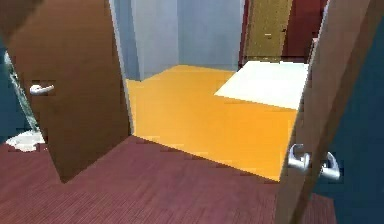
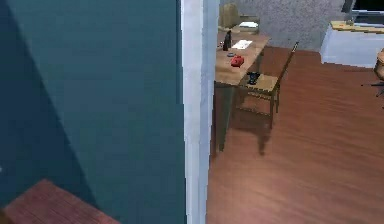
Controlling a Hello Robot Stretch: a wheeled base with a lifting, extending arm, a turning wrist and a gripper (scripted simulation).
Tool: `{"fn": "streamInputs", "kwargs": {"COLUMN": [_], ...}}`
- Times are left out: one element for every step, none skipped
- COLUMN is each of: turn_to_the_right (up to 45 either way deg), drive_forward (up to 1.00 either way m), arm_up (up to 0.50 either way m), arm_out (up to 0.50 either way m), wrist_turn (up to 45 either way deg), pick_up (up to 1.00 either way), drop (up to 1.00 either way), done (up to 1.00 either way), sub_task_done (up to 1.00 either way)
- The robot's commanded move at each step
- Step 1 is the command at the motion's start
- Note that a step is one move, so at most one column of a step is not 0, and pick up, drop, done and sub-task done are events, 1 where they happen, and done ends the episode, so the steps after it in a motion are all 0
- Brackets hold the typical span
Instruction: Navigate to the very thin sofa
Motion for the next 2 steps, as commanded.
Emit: {"fn": "streamInputs", "kwargs": {"turn_to_the_right": [0.0, 18.0], "drive_forward": [0.70, 0.00], "arm_up": [0.00, 0.00], "arm_out": [0.00, 0.00], "wrist_turn": [0.0, 0.0], "pick_up": [0.00, 0.00], "drop": [0.00, 0.00], "done": [0.00, 0.00], "sub_task_done": [0.00, 0.00]}}
